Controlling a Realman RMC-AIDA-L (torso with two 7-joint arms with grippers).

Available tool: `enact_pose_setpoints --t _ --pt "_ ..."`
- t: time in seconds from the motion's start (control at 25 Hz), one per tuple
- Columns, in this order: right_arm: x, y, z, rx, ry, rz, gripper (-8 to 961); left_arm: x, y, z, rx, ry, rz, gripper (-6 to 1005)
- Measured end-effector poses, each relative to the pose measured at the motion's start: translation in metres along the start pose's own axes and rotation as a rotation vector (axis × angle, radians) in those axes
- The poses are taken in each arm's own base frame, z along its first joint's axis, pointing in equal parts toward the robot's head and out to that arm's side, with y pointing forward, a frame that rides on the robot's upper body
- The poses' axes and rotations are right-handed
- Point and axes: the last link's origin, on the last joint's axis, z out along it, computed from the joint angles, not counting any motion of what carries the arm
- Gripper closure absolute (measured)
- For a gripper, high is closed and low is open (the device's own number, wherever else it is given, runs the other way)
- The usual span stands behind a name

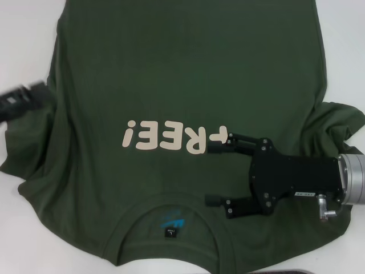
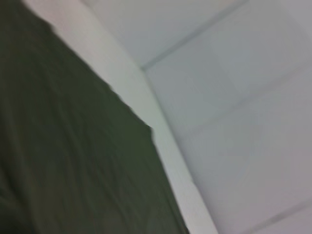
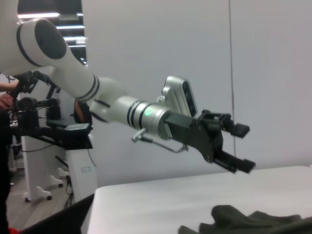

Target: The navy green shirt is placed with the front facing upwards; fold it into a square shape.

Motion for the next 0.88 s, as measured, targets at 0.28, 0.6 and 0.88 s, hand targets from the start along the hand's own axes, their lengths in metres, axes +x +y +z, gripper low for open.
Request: enact_pose_setpoints --t 0.28,0.6,0.88 --pt "-0.001 -0.007 -0.002 0.056 -0.008 -0.001 28 0.036 -0.012 -0.020 0.227 -0.013 -0.069 140" --pt "0.001 -0.008 -0.002 0.067 0.001 0.005 28 0.050 -0.024 -0.015 0.416 -0.152 -0.120 141" --pt "0.002 -0.008 -0.003 0.071 0.003 0.006 28 0.054 -0.023 -0.017 0.451 -0.166 -0.140 158"
